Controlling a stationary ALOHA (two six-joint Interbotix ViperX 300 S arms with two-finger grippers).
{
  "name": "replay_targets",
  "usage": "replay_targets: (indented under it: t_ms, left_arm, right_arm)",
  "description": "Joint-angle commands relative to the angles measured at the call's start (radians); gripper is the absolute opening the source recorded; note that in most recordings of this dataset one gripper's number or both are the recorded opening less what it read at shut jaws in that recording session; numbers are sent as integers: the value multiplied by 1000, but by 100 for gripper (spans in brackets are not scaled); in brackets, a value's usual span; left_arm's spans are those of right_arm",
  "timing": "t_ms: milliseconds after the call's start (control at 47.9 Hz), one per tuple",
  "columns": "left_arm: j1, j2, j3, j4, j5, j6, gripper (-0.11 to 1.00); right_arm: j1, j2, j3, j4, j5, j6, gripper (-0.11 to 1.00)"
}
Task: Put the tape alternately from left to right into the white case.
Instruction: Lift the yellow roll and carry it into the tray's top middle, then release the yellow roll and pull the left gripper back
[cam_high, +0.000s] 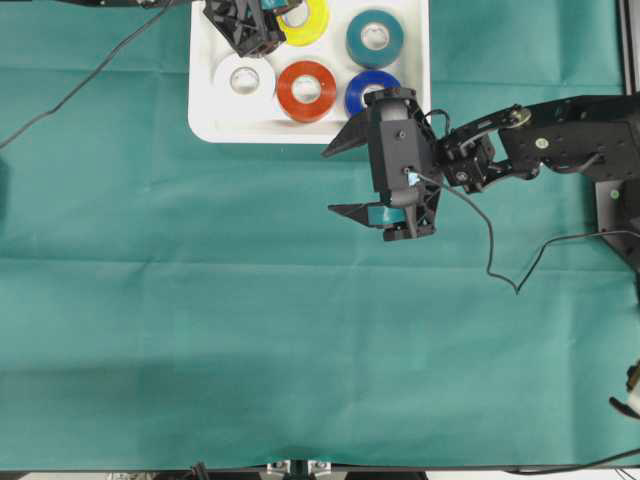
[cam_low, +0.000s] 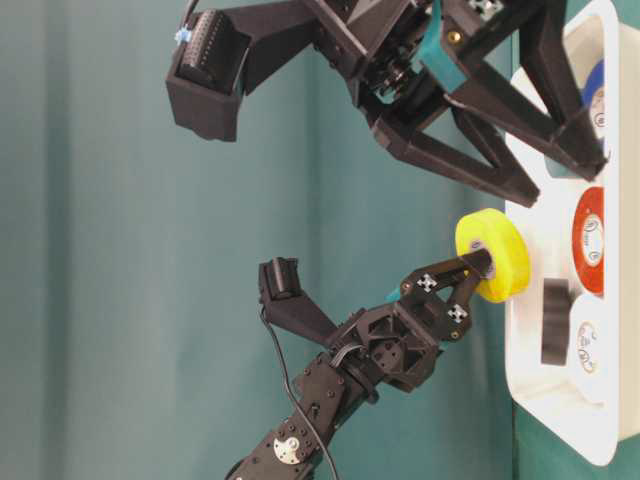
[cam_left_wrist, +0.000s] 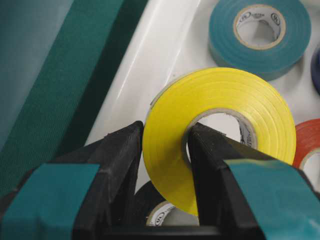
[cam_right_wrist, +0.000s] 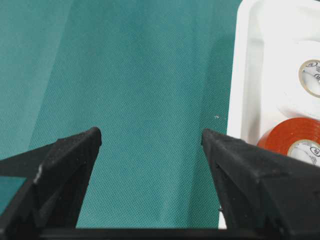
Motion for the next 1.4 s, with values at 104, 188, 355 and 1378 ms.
replay_targets:
  t_ms: [104, 188, 355, 1378]
  left_arm:
    - [3, -21, -21, 2, 0, -2, -2]
    - [2, -23, -21, 0, 2, -2, 10]
    - [2, -35, -9, 0, 3, -2, 54]
    - [-190, -262, 202, -3, 11, -3, 89]
  right_arm:
    - [3, -11, -12, 3, -3, 0, 88]
    - [3, -11, -12, 3, -3, 0, 88]
    - [3, -11, -9, 3, -2, 0, 88]
    - [3, -11, -8, 3, -2, 0, 88]
